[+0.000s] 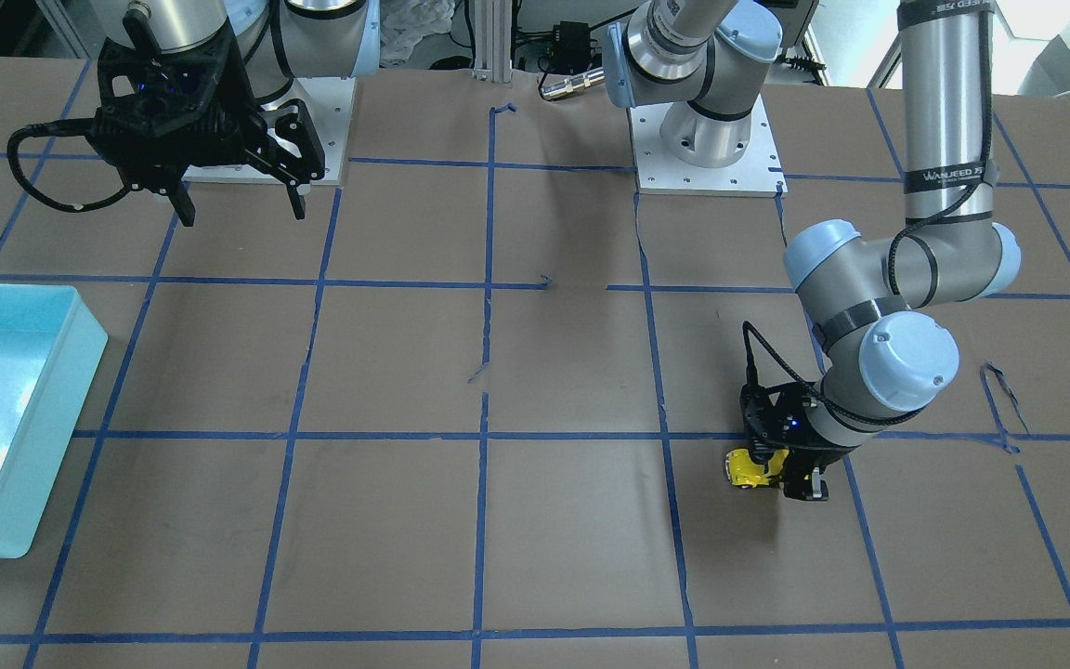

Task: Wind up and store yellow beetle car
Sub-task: 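Drag the car backward along the table with the left gripper, then open the left gripper and lift it off the car, then raise the left gripper away while the right gripper descends toward the car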

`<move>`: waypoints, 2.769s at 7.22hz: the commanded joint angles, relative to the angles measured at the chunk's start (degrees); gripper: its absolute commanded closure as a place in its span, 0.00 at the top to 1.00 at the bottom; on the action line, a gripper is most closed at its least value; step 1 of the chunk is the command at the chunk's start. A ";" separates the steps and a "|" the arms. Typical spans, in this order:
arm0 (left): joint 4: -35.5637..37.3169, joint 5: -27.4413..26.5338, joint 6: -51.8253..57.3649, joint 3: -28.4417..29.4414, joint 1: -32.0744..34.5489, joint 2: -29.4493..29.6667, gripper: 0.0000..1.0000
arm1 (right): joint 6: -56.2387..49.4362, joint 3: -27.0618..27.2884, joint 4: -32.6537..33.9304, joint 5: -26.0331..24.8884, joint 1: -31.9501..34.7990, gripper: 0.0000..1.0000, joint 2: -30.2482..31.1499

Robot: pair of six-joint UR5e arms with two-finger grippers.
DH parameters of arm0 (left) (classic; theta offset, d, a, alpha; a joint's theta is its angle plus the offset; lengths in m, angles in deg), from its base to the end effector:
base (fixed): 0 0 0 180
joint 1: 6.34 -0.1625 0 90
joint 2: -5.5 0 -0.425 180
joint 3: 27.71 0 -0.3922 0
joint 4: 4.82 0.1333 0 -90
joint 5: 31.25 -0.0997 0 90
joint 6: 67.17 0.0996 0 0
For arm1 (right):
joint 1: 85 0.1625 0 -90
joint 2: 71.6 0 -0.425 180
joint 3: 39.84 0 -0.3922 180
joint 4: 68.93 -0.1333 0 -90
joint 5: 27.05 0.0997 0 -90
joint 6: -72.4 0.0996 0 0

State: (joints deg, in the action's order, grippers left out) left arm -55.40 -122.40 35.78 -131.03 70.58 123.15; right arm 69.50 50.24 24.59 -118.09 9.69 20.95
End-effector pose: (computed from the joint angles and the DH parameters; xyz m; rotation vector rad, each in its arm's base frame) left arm 0.0057 -0.6047 0.1796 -2.2103 -2.2147 -0.0491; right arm 0.1705 -0.4701 0.5153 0.2051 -3.1141 0.1637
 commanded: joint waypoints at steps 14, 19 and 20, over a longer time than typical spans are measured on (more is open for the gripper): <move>-12.50 3.18 -24.76 2.24 4.81 -8.83 0.98 | 0.00 0.00 0.00 -0.01 0.06 1.00 0.00; -31.92 3.09 -52.05 12.95 13.08 -16.91 0.98 | -0.18 -0.26 -0.18 0.17 -0.20 1.00 -0.09; -35.78 2.74 -55.19 14.62 13.09 -18.84 0.98 | -0.09 -0.52 -0.44 0.52 -0.29 1.00 -0.43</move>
State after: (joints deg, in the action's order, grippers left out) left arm -86.66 -119.38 -15.72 -118.43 83.29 106.60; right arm 69.39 49.99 24.39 -117.92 9.53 20.80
